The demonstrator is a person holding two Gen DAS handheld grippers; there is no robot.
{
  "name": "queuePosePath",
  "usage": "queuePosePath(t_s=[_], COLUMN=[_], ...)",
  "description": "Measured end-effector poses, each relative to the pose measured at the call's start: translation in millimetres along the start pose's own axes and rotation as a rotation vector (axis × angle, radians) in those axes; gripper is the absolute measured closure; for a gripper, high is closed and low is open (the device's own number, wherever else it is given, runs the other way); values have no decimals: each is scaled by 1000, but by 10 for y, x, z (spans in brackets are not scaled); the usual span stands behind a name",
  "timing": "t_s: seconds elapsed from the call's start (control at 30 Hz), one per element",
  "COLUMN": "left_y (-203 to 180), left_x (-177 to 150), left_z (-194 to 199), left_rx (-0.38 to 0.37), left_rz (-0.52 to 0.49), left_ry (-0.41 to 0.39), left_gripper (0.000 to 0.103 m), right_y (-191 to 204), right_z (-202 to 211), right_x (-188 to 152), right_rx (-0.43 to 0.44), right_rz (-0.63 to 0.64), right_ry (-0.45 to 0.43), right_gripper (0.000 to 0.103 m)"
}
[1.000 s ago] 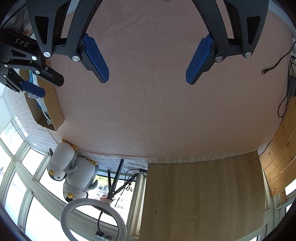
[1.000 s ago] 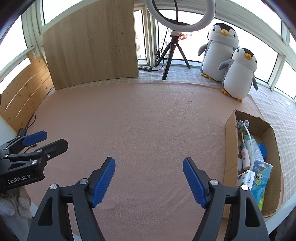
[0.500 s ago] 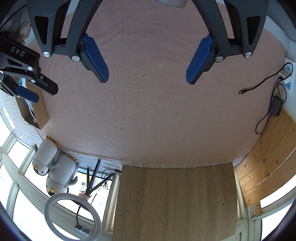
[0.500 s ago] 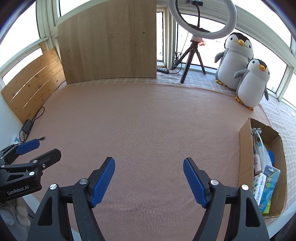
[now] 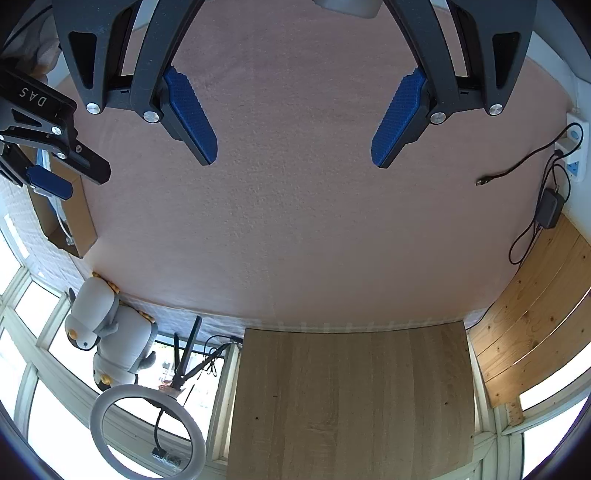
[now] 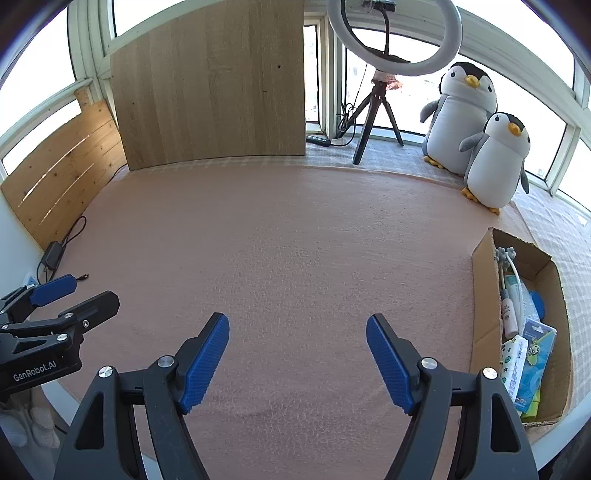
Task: Organize objects
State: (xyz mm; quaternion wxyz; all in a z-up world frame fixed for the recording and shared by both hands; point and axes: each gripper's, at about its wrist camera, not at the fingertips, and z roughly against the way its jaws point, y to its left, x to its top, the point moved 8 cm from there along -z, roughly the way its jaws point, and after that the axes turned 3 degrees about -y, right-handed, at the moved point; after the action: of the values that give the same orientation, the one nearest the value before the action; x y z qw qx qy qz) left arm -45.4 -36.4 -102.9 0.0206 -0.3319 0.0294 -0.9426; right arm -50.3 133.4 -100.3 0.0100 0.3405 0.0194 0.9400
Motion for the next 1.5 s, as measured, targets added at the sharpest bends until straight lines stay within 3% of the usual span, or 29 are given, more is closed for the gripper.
queuePosePath(t_s=[0.5,1.5], left_y=[-139,-107], left_x=[66,72], left_z=[-123,-175], left_rx=[-14,-37], left_rz=[-17,-10], left_ry=[17,25], left_gripper=[15,15], right_y=[-168,-124], right_z=[-5,-79], right_x=[0,0], right_rx=[-25,-22], right_rz=[-30,-23], right_ry=[2,16], right_gripper=[27,26])
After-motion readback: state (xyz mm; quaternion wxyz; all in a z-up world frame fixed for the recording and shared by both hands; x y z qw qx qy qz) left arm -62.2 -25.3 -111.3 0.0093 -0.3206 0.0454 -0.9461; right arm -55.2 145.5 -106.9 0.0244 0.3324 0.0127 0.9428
